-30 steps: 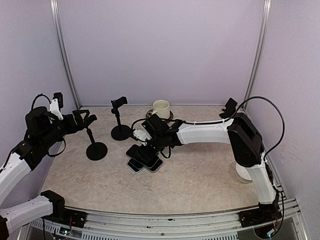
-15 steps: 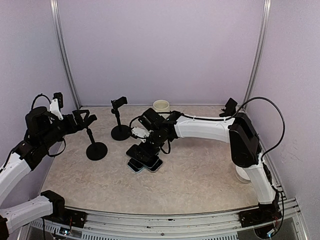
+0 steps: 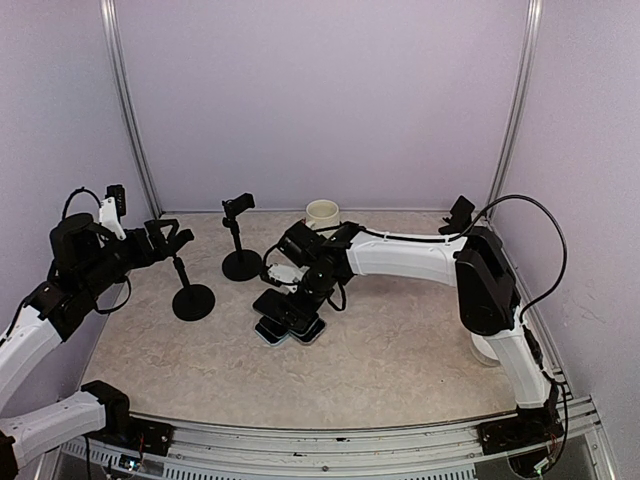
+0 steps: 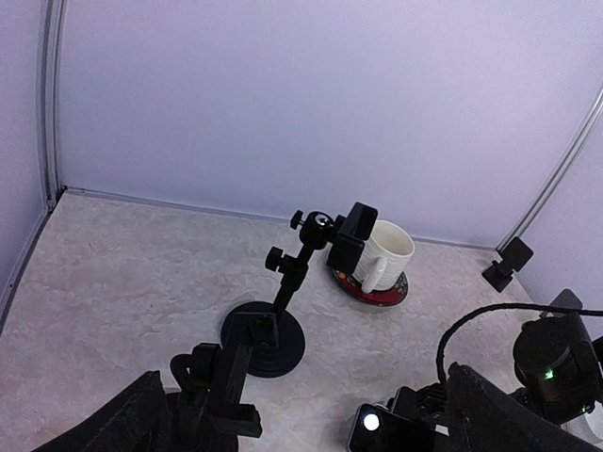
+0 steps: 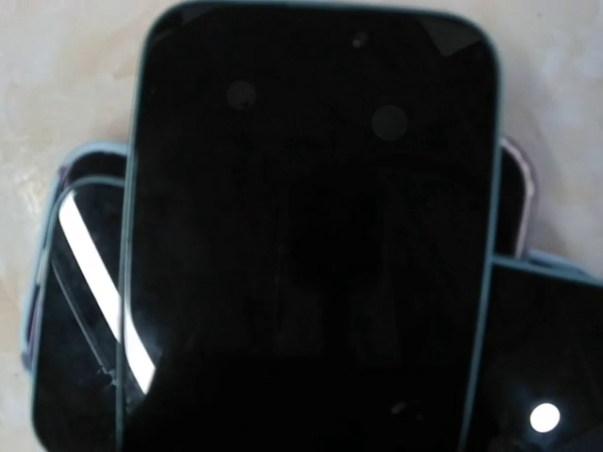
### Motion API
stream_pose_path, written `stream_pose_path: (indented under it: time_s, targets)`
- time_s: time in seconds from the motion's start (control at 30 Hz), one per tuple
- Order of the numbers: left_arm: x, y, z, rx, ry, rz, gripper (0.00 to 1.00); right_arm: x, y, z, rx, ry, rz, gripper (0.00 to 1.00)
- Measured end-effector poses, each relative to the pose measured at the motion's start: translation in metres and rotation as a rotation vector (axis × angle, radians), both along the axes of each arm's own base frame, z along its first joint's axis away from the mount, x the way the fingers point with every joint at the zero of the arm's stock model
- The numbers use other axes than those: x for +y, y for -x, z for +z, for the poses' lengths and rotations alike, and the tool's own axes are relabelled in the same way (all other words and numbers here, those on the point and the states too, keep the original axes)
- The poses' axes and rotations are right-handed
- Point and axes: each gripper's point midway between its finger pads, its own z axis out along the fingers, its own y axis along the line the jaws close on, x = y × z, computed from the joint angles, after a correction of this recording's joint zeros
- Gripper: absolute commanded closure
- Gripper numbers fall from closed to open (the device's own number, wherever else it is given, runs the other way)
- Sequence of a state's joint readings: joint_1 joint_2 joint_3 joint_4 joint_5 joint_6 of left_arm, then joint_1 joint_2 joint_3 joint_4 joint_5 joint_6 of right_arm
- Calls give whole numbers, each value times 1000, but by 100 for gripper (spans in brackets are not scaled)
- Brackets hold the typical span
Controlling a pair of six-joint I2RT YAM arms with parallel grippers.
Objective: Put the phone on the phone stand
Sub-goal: Pick up the phone.
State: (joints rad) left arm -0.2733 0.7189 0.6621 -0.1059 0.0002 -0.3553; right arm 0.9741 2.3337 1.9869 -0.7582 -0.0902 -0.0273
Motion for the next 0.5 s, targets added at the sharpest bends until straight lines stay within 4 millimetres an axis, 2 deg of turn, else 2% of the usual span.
stream_pose_path:
  time_s: [0.5]
  targets:
    - [0, 1, 2, -7, 2, 0, 1, -13, 13, -1, 8, 42, 7, 12]
